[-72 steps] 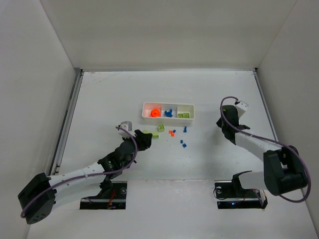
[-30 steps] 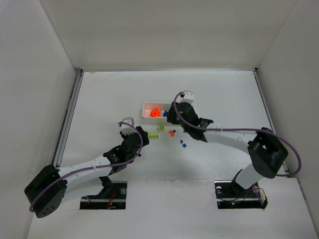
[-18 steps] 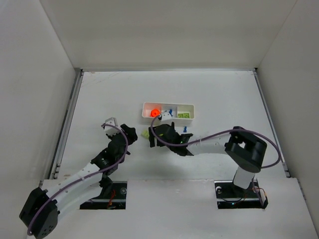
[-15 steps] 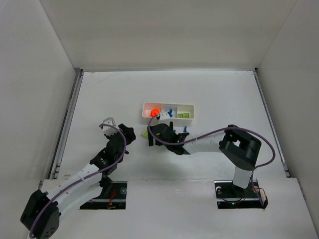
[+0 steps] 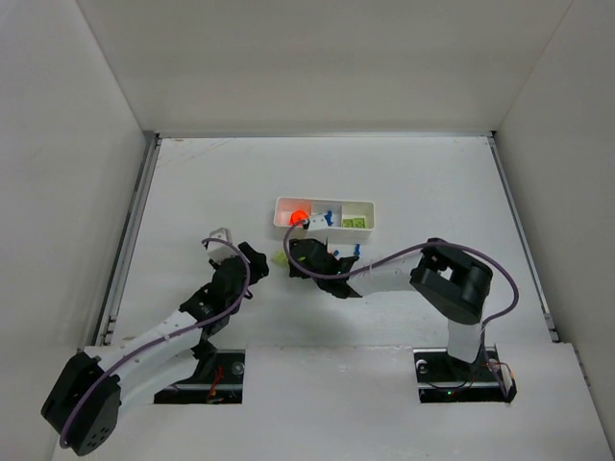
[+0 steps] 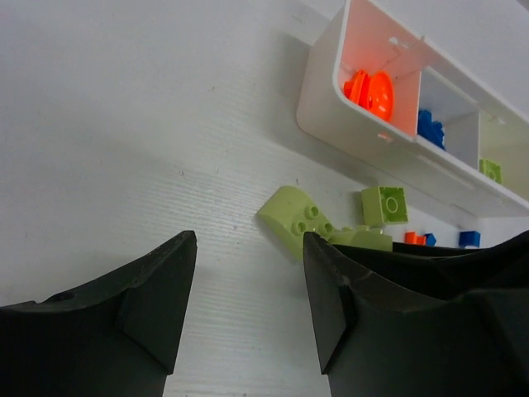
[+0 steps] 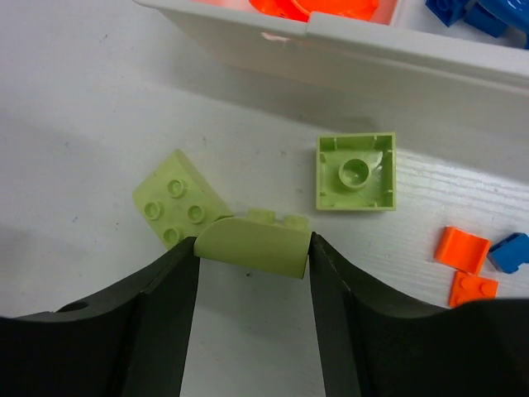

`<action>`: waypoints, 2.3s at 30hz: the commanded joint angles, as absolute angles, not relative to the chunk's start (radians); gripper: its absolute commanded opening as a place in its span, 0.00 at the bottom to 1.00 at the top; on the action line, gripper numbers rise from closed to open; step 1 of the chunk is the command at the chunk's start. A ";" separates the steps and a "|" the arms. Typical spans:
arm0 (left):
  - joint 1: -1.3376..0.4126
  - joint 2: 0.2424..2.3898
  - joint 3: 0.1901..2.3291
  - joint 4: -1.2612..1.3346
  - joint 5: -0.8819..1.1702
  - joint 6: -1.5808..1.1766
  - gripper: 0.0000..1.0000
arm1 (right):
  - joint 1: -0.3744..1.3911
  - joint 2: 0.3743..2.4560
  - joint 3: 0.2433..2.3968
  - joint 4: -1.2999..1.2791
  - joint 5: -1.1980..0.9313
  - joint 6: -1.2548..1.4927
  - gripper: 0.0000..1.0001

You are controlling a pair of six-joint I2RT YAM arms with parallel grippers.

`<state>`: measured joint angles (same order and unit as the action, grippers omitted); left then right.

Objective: Sort the legos into containers by color

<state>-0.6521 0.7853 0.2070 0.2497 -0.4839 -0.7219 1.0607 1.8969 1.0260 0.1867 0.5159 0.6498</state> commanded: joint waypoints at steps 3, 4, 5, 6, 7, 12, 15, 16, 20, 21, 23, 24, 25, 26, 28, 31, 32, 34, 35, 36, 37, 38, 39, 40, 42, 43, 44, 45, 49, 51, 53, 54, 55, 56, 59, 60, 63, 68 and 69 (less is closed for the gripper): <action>-0.722 0.883 0.251 0.307 -0.477 -0.703 0.56 | 1.061 1.722 0.908 0.244 0.560 0.678 0.42; -0.737 0.905 0.259 0.313 -0.483 -0.695 0.57 | 1.061 1.682 0.890 0.241 0.564 0.673 0.42; -0.751 0.928 0.267 0.322 -0.488 -0.690 0.58 | 1.061 1.640 0.870 0.239 0.566 0.667 0.42; -0.766 0.952 0.275 0.333 -0.492 -0.686 0.59 | 1.061 1.602 0.852 0.239 0.563 0.663 0.42; -0.780 0.978 0.282 0.342 -0.495 -0.680 0.60 | 1.053 1.567 0.836 0.236 0.557 0.655 0.42; -0.829 1.089 0.321 0.379 -0.518 -0.650 0.64 | 0.900 1.453 0.804 0.226 0.517 0.580 0.42; -0.840 1.137 0.336 0.397 -0.532 -0.635 0.66 | 0.782 1.454 0.821 0.215 0.468 0.543 0.42; -0.841 1.147 0.340 0.397 -0.535 -0.634 0.66 | 0.753 1.459 0.827 0.213 0.462 0.532 0.42; -0.851 1.199 0.359 0.399 -0.560 -0.632 0.67 | 0.679 1.485 0.871 0.212 0.442 0.488 0.43; -0.855 1.210 0.364 0.394 -0.569 -0.634 0.67 | 0.670 1.497 0.886 0.206 0.437 0.477 0.43; -0.866 1.233 0.376 0.387 -0.594 -0.637 0.67 | 0.657 1.526 0.917 0.199 0.443 0.459 0.47; -0.870 1.245 0.382 0.382 -0.607 -0.637 0.67 | 0.656 1.538 0.926 0.198 0.445 0.451 0.50; -0.875 1.256 0.387 0.377 -0.623 -0.641 0.67 | 0.654 1.551 0.933 0.198 0.448 0.445 0.53; -0.880 1.265 0.393 0.374 -0.639 -0.647 0.67 | 0.653 1.560 0.936 0.198 0.452 0.442 0.56; -0.889 1.287 0.405 0.373 -0.672 -0.653 0.67 | 0.653 1.569 0.934 0.198 0.480 0.443 0.65; -0.903 1.315 0.419 0.371 -0.687 -0.664 0.67 | 0.654 1.560 0.919 0.204 0.506 0.443 0.72; -0.904 1.322 0.422 0.371 -0.690 -0.670 0.67 | 0.656 1.554 0.914 0.206 0.508 0.443 0.73; -0.906 1.331 0.425 0.371 -0.695 -0.681 0.67 | 0.659 1.530 0.901 0.206 0.508 0.443 0.75; -0.906 1.336 0.425 0.371 -0.696 -0.689 0.67 | 0.659 1.517 0.896 0.206 0.508 0.445 0.75; -0.906 1.339 0.425 0.371 -0.696 -0.693 0.67 | 0.659 1.505 0.890 0.206 0.511 0.445 0.75; -0.903 1.344 0.425 0.370 -0.696 -0.696 0.66 | 0.659 1.488 0.881 0.207 0.512 0.445 0.75; -0.900 1.347 0.425 0.370 -0.696 -0.699 0.66 | 0.659 1.471 0.871 0.209 0.515 0.443 0.75; -0.894 1.350 0.425 0.370 -0.698 -0.704 0.65 | 0.659 1.453 0.861 0.212 0.517 0.442 0.75; -0.889 1.354 0.425 0.370 -0.701 -0.713 0.65 | 0.662 1.433 0.845 0.213 0.520 0.440 0.75; -0.883 1.365 0.433 0.370 -0.706 -0.727 0.65 | 0.676 1.390 0.796 0.228 0.523 0.440 0.75; -0.883 1.370 0.434 0.371 -0.712 -0.733 0.64 | 0.680 1.376 0.776 0.238 0.523 0.440 0.75; -0.881 1.379 0.439 0.371 -0.727 -0.747 0.64 | 0.682 1.365 0.763 0.241 0.523 0.440 0.75; -0.883 1.388 0.442 0.371 -0.738 -0.762 0.64 | 0.682 1.359 0.753 0.239 0.520 0.440 0.74; -0.884 1.431 0.454 0.379 -0.759 -0.839 0.62 | 0.703 1.333 0.729 0.232 0.514 0.445 0.74; -0.884 1.450 0.459 0.380 -0.765 -0.883 0.62 | 0.719 1.327 0.723 0.233 0.512 0.440 0.74; -0.883 1.469 0.468 0.380 -0.772 -0.914 0.62 | 0.732 1.325 0.721 0.235 0.512 0.436 0.74; -0.881 1.477 0.472 0.379 -0.776 -0.926 0.62 | 0.735 1.325 0.719 0.239 0.512 0.434 0.74; -0.880 1.483 0.477 0.377 -0.782 -0.940 0.62 | 0.737 1.328 0.719 0.242 0.512 0.434 0.74; -0.880 1.486 0.483 0.374 -0.787 -0.949 0.62 | 0.737 1.331 0.719 0.242 0.512 0.434 0.74; -0.878 1.511 0.505 0.371 -0.793 -0.960 0.61 | 0.740 1.338 0.719 0.244 0.512 0.434 0.74; -0.878 1.519 0.511 0.371 -0.795 -0.962 0.61 | 0.742 1.341 0.719 0.245 0.511 0.434 0.74; -0.881 1.549 0.525 0.371 -0.802 -0.966 0.60 | 0.740 1.345 0.719 0.248 0.509 0.434 0.74; -0.878 1.574 0.509 0.348 -0.805 -0.962 0.47 | 0.736 1.325 0.704 0.249 0.505 0.434 0.74; -0.880 1.568 0.502 0.327 -0.810 -0.968 0.44 | 0.729 1.315 0.700 0.249 0.499 0.434 0.74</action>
